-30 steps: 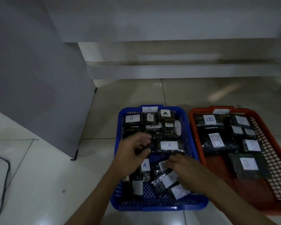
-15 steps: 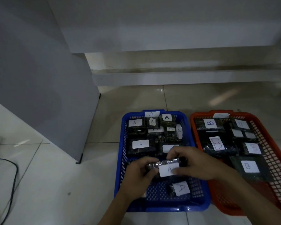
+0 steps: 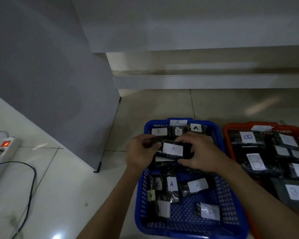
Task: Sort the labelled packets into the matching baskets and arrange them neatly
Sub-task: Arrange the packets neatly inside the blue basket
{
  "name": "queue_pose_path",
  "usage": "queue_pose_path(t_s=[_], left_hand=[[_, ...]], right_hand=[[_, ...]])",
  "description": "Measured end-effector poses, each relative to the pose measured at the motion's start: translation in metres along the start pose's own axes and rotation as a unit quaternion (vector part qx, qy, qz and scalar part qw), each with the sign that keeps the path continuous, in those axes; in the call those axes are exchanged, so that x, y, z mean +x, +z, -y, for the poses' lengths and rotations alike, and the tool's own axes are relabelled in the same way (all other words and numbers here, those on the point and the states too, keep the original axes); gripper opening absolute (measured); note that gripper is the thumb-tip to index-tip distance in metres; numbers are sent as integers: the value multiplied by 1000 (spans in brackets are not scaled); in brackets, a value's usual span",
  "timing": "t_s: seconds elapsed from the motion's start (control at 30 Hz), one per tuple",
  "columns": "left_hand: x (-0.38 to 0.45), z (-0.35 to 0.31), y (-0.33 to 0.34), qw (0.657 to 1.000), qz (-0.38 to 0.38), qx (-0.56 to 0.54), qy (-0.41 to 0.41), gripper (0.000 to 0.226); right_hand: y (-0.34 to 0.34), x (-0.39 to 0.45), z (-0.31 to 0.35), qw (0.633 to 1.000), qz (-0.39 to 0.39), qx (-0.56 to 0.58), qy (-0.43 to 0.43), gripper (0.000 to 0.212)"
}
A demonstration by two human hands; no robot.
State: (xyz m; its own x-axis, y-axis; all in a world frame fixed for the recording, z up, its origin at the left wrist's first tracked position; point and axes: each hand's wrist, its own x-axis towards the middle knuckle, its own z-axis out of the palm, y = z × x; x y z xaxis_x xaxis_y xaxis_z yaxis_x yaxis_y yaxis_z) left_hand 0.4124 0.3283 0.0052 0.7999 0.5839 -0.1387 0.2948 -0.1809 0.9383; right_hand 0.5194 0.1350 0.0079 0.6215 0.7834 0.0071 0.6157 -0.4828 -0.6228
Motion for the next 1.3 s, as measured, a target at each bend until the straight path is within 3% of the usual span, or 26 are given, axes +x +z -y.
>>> queue_pose_path(t_s=[0.13, 0.37, 0.5, 0.57, 0.67, 0.7, 0.77, 0.83, 0.9, 1.13, 1.3], left_hand=[[11, 9, -2, 986, -74, 138, 57, 40], [18, 21, -2, 989, -52, 134, 28, 48], [22, 19, -2, 989, -47, 135, 26, 43], [20, 17, -1, 988, -52, 146, 26, 42], [14, 14, 3, 971, -86, 203, 93, 42], [11, 12, 6, 963, -79, 216, 138, 43], [8, 8, 14, 949, 13, 240, 204, 48], [8, 5, 22, 926, 127, 274, 224, 54], [13, 2, 28, 909, 181, 304, 222, 54], [34, 3, 22, 891, 238, 316, 224, 58], [37, 4, 19, 885, 246, 308, 247, 61]], right_hand=[[7, 10, -5, 1000, 4, -31, -7, 47], [17, 8, -7, 999, 0, -50, 4, 50], [-6, -20, -5, 997, -62, -40, -3, 25], [-5, -47, 3, 994, 29, -108, -4, 20], [25, -81, 3, 952, 173, -252, 6, 44], [33, -87, -1, 947, 176, -269, 12, 50], [37, -91, -5, 948, 153, -277, 41, 51], [33, -89, -1, 945, 146, -287, 61, 44], [33, -89, -1, 945, 147, -284, 65, 42], [12, -95, 3, 977, 129, -161, 48, 29], [-39, -68, -17, 992, -13, -103, 74, 34]])
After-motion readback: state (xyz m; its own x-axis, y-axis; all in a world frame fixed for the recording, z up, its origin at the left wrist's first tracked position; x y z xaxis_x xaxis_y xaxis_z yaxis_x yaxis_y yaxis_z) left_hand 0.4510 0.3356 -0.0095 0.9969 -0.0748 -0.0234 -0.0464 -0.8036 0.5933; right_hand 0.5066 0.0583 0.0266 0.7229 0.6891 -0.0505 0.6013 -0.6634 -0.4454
